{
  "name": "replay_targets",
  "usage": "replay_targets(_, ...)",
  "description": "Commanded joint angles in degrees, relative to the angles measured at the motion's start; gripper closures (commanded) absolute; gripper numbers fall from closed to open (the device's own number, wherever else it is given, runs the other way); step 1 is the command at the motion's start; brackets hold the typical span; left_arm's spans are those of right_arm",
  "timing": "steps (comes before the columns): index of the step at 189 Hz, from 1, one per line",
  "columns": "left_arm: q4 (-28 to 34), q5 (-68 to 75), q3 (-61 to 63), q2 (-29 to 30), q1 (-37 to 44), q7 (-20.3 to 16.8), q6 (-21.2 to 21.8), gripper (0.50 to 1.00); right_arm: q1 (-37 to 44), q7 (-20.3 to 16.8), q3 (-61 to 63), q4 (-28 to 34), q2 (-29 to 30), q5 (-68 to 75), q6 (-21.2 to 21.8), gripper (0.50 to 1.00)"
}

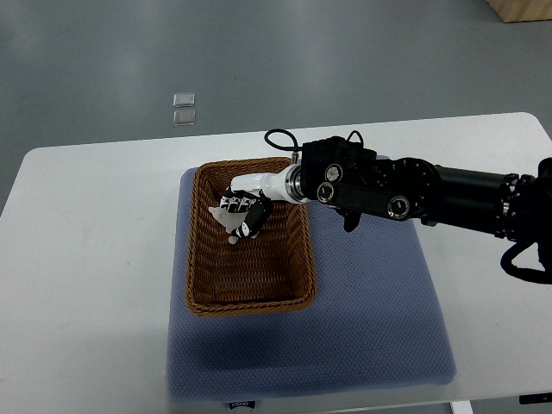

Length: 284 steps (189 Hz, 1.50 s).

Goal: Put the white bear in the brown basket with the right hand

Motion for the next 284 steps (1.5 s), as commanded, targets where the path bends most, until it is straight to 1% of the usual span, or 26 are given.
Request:
replay_targets(1, 0.11, 0.01, 0.07, 0.00, 0.01, 0.00, 0.01, 0.500, 0.06, 0.00, 0.01, 0.00, 0.00, 0.08, 0.00, 0.748)
replay_targets(10, 0.11, 0.01, 0.07, 0.00, 0.01, 0.00, 0.01, 0.500, 0.15, 0.00, 0.01, 0.00, 0.00, 0.08, 0.00, 0.744)
replay_targets(23, 0.11, 0.01, 0.07, 0.00, 0.01, 0.00, 0.01, 0.500, 0.32, 0.00, 0.09, 0.00, 0.00, 0.08, 0.09, 0.716)
replay_targets(50, 0.11, 0.01, 0.07, 0.00, 0.01, 0.00, 0.01, 0.500, 0.76, 0.00, 0.27, 0.00, 0.00, 0.34, 0.53, 0.703)
replay_targets(63, 0.11, 0.01, -0.02, 0.00, 0.01, 0.00, 0.01, 0.500, 2.17, 0.00, 0.71, 0.00, 0.00, 0.96, 0.62, 0.681)
replay_targets(74, 0.11, 0.01, -0.02, 0.00, 0.01, 0.00, 0.01, 0.500, 3.14, 0.00, 1.06, 0.00, -0.36, 1.13, 0.62, 0.679)
replay_targets(92, 0.11, 0.01, -0.02, 0.00, 0.01, 0.00, 0.01, 0.500, 4.02, 0.00, 2.20, 0.09, -2.82, 1.22, 0.53, 0.679)
replay_targets(124, 0.02, 0.01, -0.02, 0.00, 0.01, 0.00, 0.01, 0.500, 3.66, 0.18, 10.46, 0.09, -7.21, 1.22, 0.36, 0.677)
replay_targets(130, 0.02, 0.01, -0.02, 0.00, 0.01, 0.00, 0.01, 0.500, 3.31, 0.18, 12.75, 0.09, -7.83, 1.22, 0.18, 0.668)
replay_targets(137, -0.06, 0.01, -0.02, 0.00, 0.01, 0.00, 0.01, 0.500, 1.74, 0.18, 15.91, 0.00, -8.62, 1.22, 0.01, 0.646)
replay_targets(151, -0.24, 0.01, -0.02, 0.00, 0.01, 0.00, 0.01, 0.500, -1.96, 0.44, 21.28, 0.00, -9.85, 1.22, -0.17, 0.644)
replay_targets(157, -0.33, 0.01, -0.02, 0.00, 0.01, 0.00, 0.01, 0.500, -3.89, 0.97, 24.62, 0.00, -10.46, 1.22, -0.61, 0.644)
replay_targets(162, -0.33, 0.01, -0.02, 0.00, 0.01, 0.00, 0.01, 0.500, -6.61, 2.63, 29.17, -0.08, -10.90, 1.22, -1.49, 0.644)
replay_targets(166, -0.33, 0.01, -0.02, 0.00, 0.01, 0.00, 0.01, 0.500, -7.41, 3.08, 30.42, -0.17, -10.81, 1.22, -1.75, 0.644)
replay_targets(185, -0.33, 0.01, 0.07, 0.00, 0.01, 0.00, 0.01, 0.500, -15.05, 9.31, 42.62, -0.61, -10.11, 1.40, -4.21, 0.644)
replay_targets(203, -0.42, 0.01, 0.07, 0.00, 0.01, 0.00, 0.01, 0.500, -21.82, 14.32, 52.73, -0.79, -9.50, 2.71, -4.57, 0.644)
replay_targets(216, -0.50, 0.01, 0.07, 0.00, 0.01, 0.00, 0.01, 0.500, -25.25, 16.35, 58.09, -1.31, -7.92, 4.91, -4.65, 0.644)
replay_targets(239, -0.50, 0.09, 0.07, 0.00, 0.01, 0.00, 0.01, 0.500, -28.59, 17.14, 65.92, -4.57, -4.31, 13.09, -4.57, 0.640)
replay_targets(246, -0.50, 0.09, 0.07, 0.00, 0.01, 0.00, 0.01, 0.500, -28.94, 17.14, 67.77, -6.06, -3.70, 17.29, -4.13, 0.622)
replay_targets(250, -0.50, 0.09, 0.07, 0.00, 0.01, 0.00, 0.01, 0.500, -29.03, 17.14, 68.29, -6.85, -3.52, 19.49, -4.04, 0.609)
replay_targets(266, -0.50, 0.01, 0.07, 0.00, 0.01, 0.00, 0.01, 0.500, -29.12, 17.14, 68.38, -9.75, -3.17, 28.54, -3.69, 0.599)
replay_targets(284, -0.50, 0.01, 0.07, 0.00, 0.01, 0.00, 0.01, 0.500, -29.12, 17.14, 68.38, -10.98, -3.17, 35.67, -3.69, 0.587)
